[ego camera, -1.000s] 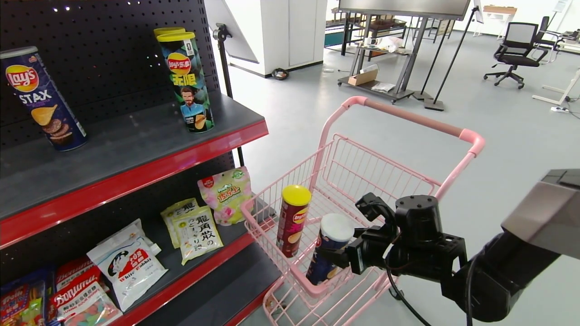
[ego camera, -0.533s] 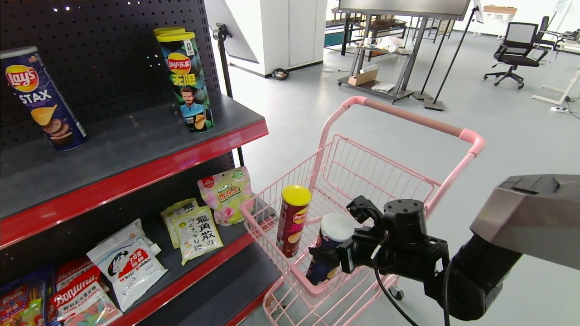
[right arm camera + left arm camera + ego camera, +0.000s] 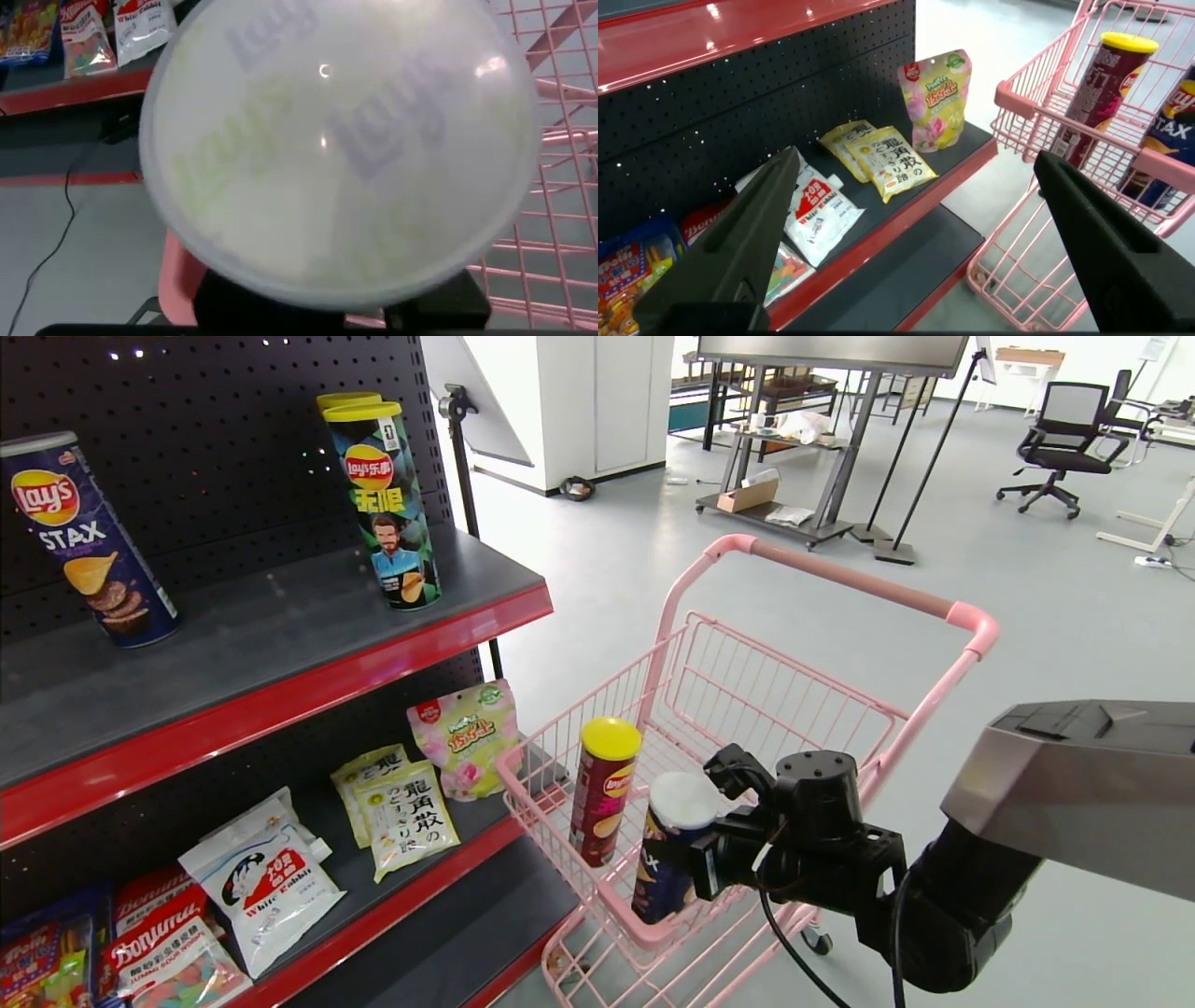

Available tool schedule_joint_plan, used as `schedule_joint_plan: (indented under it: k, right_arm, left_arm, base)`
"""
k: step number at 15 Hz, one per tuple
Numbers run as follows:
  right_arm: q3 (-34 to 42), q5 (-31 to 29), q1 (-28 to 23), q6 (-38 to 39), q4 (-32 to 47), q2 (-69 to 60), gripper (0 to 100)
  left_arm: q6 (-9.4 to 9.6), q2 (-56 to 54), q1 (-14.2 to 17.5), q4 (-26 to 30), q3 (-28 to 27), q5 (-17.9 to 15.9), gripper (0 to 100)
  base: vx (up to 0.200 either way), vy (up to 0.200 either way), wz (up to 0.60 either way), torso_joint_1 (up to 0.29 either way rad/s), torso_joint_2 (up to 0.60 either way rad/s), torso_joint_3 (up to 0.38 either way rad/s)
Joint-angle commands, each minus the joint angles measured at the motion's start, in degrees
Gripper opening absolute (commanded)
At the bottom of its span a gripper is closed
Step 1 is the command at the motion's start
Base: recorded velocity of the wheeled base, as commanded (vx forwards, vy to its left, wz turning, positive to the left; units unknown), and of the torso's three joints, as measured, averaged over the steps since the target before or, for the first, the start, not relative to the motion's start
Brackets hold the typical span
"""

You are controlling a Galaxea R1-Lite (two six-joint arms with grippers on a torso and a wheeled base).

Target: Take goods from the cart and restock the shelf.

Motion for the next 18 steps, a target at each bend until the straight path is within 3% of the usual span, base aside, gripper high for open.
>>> schedule_joint_plan:
  k: [1, 5, 9, 11, 14, 15, 16, 18]
  right_arm:
    - [-0.01, 0.08, 0.07, -0.01, -0.05, 0.18, 0]
    - [0.43, -2.03, 0.07, 0.17, -0.84, -1.93, 0]
    - [-1.68, -5.98, 0.16, -0.8, 1.01, -14.67, 0]
    - [-5.11, -7.21, -0.37, -4.14, 7.69, -21.61, 0]
    - [-11.08, -11.25, -0.28, -5.98, 24.65, -34.27, 0]
    - [-11.08, -11.25, -0.28, -5.98, 24.65, -34.27, 0]
    - [-13.98, -16.44, -0.46, -6.6, 32.39, -40.6, 0]
    - [-12.75, -29.45, -1.07, -11.34, 36.34, -46.75, 0]
  left_arm:
    - [0.14, 0.07, 0.01, 0.01, 0.0, 0.01, 100]
    - [0.23, 0.07, 0.01, 0.01, 0.0, 0.01, 100]
    - [0.14, 0.07, 0.01, 0.01, 0.0, -0.08, 100]
    - [0.14, 0.07, 0.01, 0.01, 0.0, 0.01, 100]
    - [0.14, 0.07, 0.01, 0.1, 0.0, -0.08, 100]
    - [0.14, 0.07, 0.01, 0.1, 0.0, -0.08, 100]
    - [0.14, 0.07, 0.01, 0.1, 0.0, 0.01, 100]
    - [0.05, 0.07, 0.01, 0.1, 0.0, 0.01, 100]
  base:
    - [0.0, 0.0, 0.0, 0.0, 0.0, 0.0]
    - [0.0, 0.0, 0.0, 0.0, 0.0, 0.0]
    - [0.0, 0.0, 0.0, 0.0, 0.0, 0.0]
    - [0.0, 0.0, 0.0, 0.0, 0.0, 0.0]
    - [0.0, 0.0, 0.0, 0.0, 0.0, 0.0]
    - [0.0, 0.0, 0.0, 0.0, 0.0, 0.0]
    - [0.0, 0.0, 0.0, 0.0, 0.0, 0.0]
    - [0.0, 0.0, 0.0, 0.0, 0.0, 0.0]
